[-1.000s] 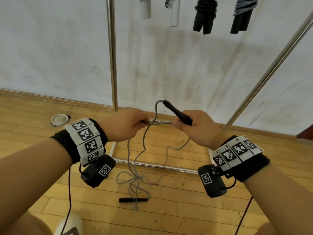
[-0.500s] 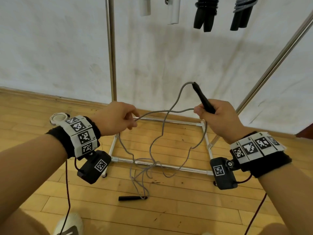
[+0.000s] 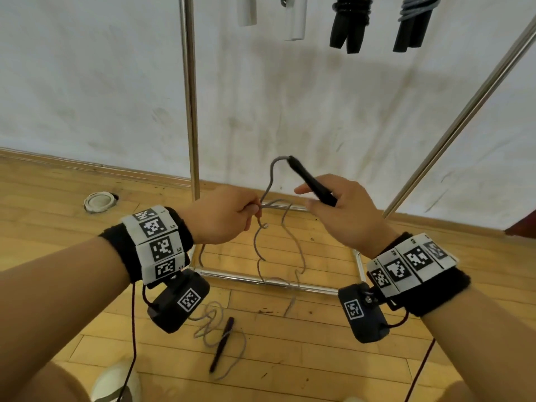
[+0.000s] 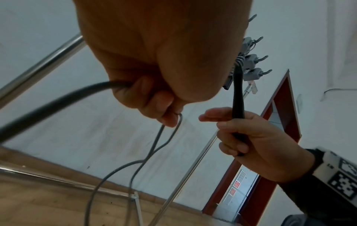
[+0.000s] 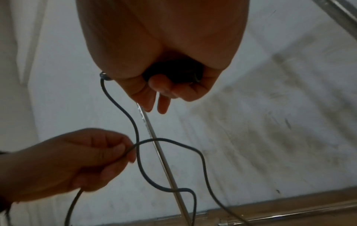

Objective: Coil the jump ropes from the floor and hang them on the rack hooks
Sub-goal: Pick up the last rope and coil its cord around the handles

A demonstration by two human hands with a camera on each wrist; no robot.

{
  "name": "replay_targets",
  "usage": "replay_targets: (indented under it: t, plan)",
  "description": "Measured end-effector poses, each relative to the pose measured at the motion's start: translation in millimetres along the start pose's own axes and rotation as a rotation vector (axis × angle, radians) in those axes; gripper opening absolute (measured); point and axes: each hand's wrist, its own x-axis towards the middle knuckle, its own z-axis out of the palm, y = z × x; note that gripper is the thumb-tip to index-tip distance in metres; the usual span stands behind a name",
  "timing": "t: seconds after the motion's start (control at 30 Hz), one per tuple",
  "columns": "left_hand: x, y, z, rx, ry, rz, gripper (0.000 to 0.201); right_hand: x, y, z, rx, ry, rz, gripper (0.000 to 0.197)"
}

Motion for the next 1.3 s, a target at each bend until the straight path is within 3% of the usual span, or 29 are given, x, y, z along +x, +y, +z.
replay_targets:
  t: [0.17, 0.23, 0.33, 0.5, 0.67, 0.8, 0.9, 1.13, 1.23, 1.3]
  plan:
    - [-4, 10, 1, -0.067, -0.026, 0.075, 0.025, -8, -15, 18, -0.207, -0.228, -0.106, 0.013]
    - [-6, 10, 1, -0.132, -0.007, 0.084, 0.024, -7, -15, 18, -0.186, -0.231, -0.11, 0.009]
    - [-7, -1, -3, -0.128, 0.01, 0.102, 0.018, 2, -9, 11, -0.134, -0.078, -0.086, 0.021]
    - [-11, -37, 0, 0.017, -0.171, -0.012, 0.016, 14, 4, -20, 0.056, 0.289, -0.005, 0.021]
    - [-14, -64, 6, 0.127, -0.337, -0.093, 0.031, 17, 20, -42, 0.043, 0.392, 0.039, 0.017]
    - [-13, -64, 9, 0.125, -0.346, -0.101, 0.035, 13, 28, -37, 0.001, 0.317, 0.092, 0.009]
    - [-9, -49, 8, 0.084, -0.232, -0.066, 0.033, 8, 24, -24, -0.011, 0.185, 0.079, 0.015]
    - [-6, 1, 3, -0.027, 0.071, 0.16, 0.035, -7, -1, 16, 0.068, -0.203, -0.02, 0.01]
    - [-4, 10, -2, -0.118, 0.153, 0.168, 0.034, -8, -9, 23, 0.112, -0.24, -0.088, 0.017]
    - [-6, 8, -3, -0.115, 0.123, 0.179, 0.03, -7, -10, 22, 0.092, -0.198, -0.082, 0.01]
